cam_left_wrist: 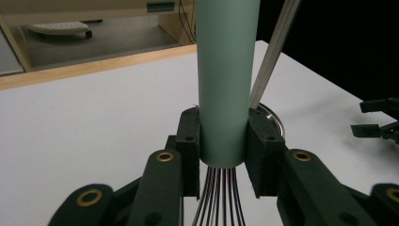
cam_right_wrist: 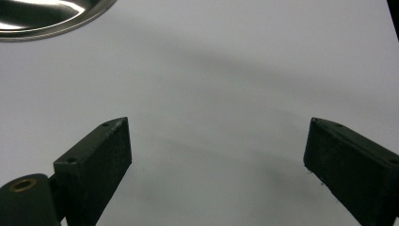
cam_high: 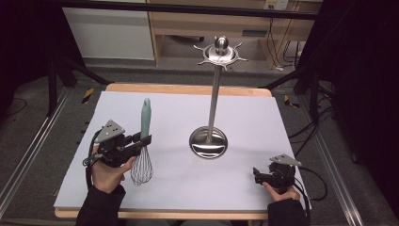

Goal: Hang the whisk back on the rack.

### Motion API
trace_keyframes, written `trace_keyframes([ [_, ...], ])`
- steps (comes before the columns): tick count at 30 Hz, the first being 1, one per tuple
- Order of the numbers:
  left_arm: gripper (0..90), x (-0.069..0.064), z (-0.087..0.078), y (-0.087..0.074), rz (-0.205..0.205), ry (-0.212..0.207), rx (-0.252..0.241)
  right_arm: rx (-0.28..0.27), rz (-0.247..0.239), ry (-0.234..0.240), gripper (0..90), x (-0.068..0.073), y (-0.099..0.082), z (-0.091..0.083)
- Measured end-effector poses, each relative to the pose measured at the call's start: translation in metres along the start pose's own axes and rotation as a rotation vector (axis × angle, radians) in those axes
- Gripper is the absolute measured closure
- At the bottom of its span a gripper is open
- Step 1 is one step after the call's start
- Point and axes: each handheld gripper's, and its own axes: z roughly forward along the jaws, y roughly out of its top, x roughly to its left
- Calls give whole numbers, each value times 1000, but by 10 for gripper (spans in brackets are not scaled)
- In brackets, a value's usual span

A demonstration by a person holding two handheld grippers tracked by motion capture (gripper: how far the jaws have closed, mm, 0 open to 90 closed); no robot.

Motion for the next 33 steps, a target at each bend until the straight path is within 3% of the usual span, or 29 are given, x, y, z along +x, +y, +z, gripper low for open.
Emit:
trace_keyframes([
  [16,693,-1,0,20,7,-27,-45,-5,3,-3,85,0,1,1],
  [33,692,-17,12,49,37,-60,-64,-9,-1,-4,85,0,1,0],
])
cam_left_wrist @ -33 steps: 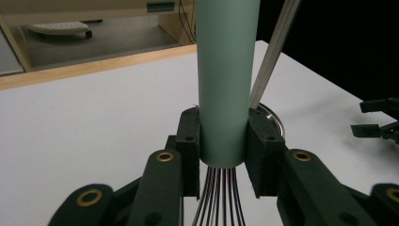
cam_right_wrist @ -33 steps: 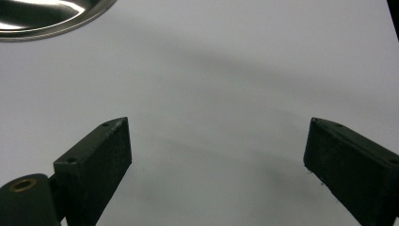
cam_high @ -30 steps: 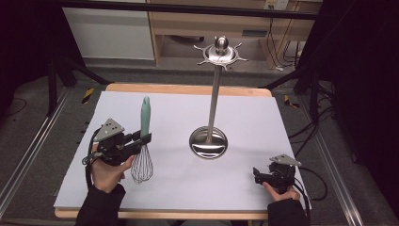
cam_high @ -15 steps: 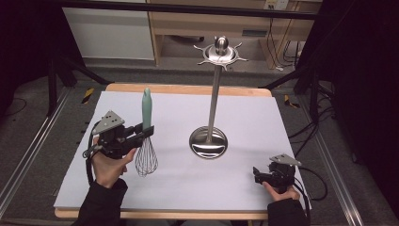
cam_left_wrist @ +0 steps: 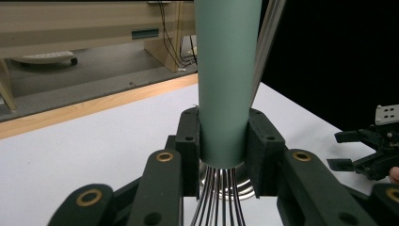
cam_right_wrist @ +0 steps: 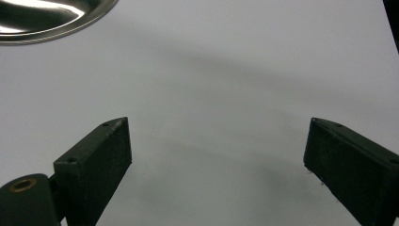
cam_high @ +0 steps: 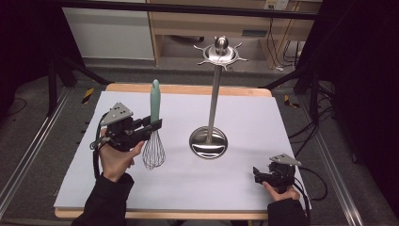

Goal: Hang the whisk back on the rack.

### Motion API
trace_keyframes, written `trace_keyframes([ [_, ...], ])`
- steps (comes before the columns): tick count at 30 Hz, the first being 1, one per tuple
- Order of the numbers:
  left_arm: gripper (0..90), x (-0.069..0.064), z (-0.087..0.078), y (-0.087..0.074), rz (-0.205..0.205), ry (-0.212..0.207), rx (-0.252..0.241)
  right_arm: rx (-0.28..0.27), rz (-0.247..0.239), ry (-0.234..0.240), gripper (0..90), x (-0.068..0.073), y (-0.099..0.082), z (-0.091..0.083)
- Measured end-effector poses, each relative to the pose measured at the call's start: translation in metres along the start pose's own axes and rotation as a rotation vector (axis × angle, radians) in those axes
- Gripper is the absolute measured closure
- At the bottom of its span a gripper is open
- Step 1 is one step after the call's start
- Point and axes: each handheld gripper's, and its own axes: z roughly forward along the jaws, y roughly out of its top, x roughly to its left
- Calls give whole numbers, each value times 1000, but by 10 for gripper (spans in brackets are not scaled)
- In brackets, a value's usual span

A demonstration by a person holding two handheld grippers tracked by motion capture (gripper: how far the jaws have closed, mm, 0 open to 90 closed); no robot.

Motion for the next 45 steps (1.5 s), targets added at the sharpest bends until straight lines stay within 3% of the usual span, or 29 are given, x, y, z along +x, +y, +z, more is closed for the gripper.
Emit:
trace_keyframes([
  [10,692,-9,3,18,26,-8,-20,0,13,3,85,1,0,0],
  [45,692,-38,29,59,112,-36,-12,-5,10,0,85,0,1,-1],
])
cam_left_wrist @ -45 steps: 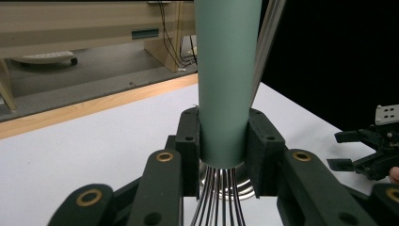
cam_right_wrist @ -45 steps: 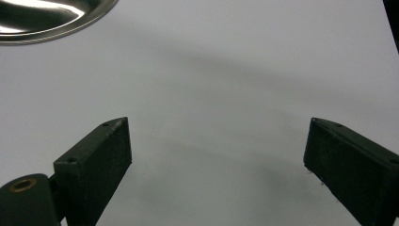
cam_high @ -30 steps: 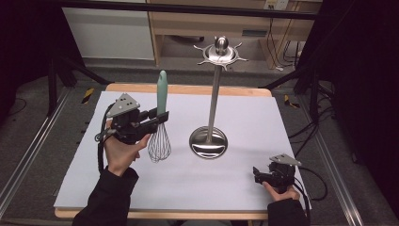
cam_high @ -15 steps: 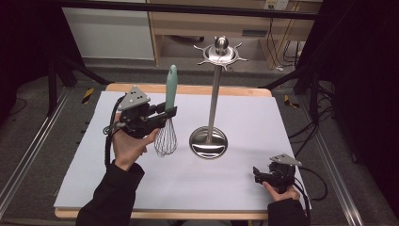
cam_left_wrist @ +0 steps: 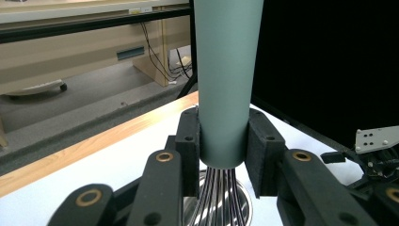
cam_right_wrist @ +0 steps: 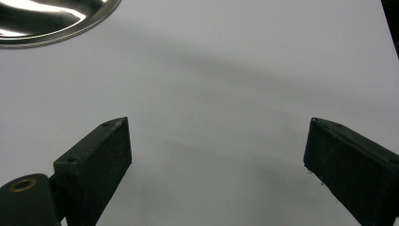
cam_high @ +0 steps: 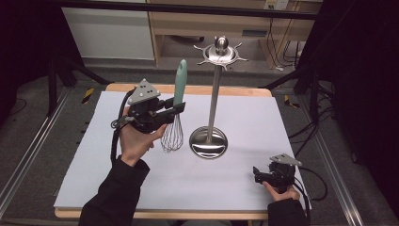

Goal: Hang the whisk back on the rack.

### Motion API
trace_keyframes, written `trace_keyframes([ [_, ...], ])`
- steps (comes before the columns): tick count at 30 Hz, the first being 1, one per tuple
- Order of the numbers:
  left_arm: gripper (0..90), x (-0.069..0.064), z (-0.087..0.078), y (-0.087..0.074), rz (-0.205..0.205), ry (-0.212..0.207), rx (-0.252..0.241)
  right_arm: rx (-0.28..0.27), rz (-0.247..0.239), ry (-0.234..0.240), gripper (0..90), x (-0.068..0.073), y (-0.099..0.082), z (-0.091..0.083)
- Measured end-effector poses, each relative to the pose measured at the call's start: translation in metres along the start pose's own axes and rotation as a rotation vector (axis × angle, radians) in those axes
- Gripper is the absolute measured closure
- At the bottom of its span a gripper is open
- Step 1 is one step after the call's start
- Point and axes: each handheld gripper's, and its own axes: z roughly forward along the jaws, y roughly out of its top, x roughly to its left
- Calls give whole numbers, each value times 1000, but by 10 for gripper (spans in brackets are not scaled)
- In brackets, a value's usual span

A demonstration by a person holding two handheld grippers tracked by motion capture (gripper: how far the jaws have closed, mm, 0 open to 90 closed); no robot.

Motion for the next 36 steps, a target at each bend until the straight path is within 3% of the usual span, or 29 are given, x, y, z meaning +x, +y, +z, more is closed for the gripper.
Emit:
trace_keyframes([
  [36,692,-7,24,15,31,13,65,-5,1,8,85,0,0,-1],
])
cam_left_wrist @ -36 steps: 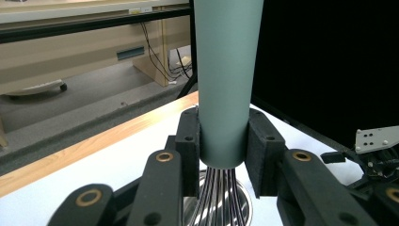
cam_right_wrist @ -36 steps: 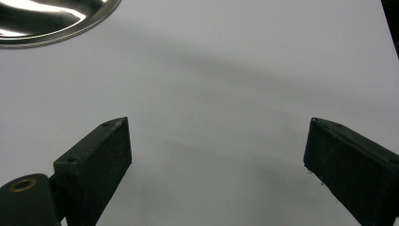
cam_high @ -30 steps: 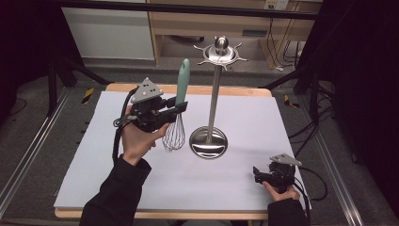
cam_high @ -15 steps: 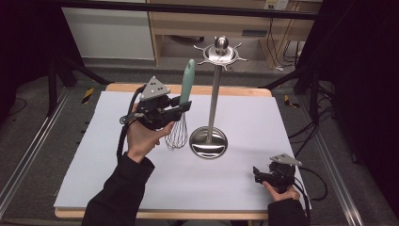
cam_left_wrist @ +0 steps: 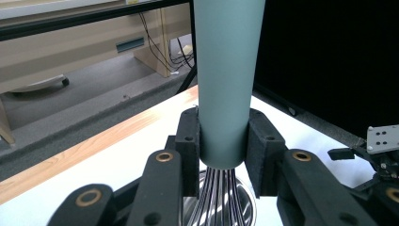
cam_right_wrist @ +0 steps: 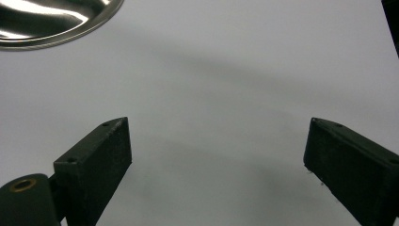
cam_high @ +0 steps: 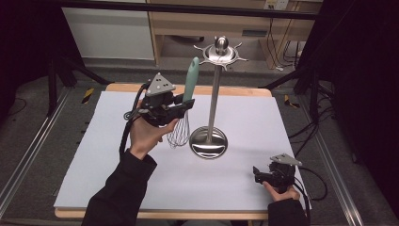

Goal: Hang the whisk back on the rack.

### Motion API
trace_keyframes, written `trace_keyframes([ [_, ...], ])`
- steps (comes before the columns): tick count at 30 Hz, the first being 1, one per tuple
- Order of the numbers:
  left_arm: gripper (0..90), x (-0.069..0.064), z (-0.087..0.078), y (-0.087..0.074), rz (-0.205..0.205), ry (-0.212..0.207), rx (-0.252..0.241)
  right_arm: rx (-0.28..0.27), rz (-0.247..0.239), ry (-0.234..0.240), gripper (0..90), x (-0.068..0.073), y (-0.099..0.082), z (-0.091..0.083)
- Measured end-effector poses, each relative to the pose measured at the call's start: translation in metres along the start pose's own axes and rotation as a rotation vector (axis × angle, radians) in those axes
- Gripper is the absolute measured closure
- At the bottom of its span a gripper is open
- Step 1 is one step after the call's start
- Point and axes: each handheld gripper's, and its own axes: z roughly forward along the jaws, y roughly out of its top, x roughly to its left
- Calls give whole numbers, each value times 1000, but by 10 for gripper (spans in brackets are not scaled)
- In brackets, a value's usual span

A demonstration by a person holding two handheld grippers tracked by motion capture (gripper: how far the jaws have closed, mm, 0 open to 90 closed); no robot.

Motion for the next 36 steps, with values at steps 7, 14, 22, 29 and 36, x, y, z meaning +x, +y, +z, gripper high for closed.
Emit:
trace_keyframes([
  [7,692,0,4,0,-1,-2,10,-1,-6,0,85,0,0,0],
  [14,692,1,7,2,-3,-2,13,-1,-6,1,85,0,0,0],
  [22,692,0,13,4,2,-3,20,-2,-3,3,85,0,0,0],
  [29,691,-1,18,5,0,0,23,-2,-4,3,85,0,0,0],
  [36,691,-2,24,5,-2,-1,25,-2,-4,4,85,0,0,0],
])
